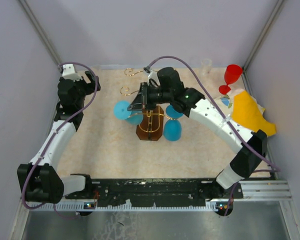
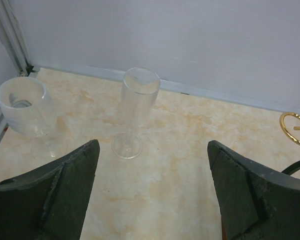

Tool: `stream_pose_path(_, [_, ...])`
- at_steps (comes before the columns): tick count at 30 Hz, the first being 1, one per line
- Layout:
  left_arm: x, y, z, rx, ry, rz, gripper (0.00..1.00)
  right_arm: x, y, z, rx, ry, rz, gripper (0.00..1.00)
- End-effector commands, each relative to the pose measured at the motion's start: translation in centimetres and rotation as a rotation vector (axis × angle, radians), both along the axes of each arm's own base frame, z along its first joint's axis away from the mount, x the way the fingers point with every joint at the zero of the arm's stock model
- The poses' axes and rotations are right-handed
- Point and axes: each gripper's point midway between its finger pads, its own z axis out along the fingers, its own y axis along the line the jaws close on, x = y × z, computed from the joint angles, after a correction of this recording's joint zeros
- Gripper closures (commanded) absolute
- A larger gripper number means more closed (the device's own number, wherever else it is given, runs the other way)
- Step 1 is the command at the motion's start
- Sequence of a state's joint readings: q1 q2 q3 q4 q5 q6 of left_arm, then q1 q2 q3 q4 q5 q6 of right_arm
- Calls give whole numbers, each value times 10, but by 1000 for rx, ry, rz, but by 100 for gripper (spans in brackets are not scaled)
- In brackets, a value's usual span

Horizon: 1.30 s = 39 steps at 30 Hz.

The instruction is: Take the wine glass off the wine glass rack

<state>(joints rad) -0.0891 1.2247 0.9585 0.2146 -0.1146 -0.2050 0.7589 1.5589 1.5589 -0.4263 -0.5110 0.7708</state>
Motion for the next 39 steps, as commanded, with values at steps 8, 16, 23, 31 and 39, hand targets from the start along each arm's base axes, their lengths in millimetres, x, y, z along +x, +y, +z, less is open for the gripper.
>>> stream_pose_path(8, [-3,1,13,-7,-22,5,6,16,25,62,139,-169,36,100])
stream_pose_path(16, [-3,4,12,-6,-13,16,6,12,43,51,145,-135,94,100])
stream_pose_path(23, [-4,5,10,0,-2,25,6,-3,48,52,168,-110,151,100])
stream_pose_path(31, [-7,7,12,0,5,34,6,-37,18,58,173,-91,157,100])
stream_pose_path(39, [-10,-1,15,-45,23,1,5,-25,-14,46,88,-102,48,100])
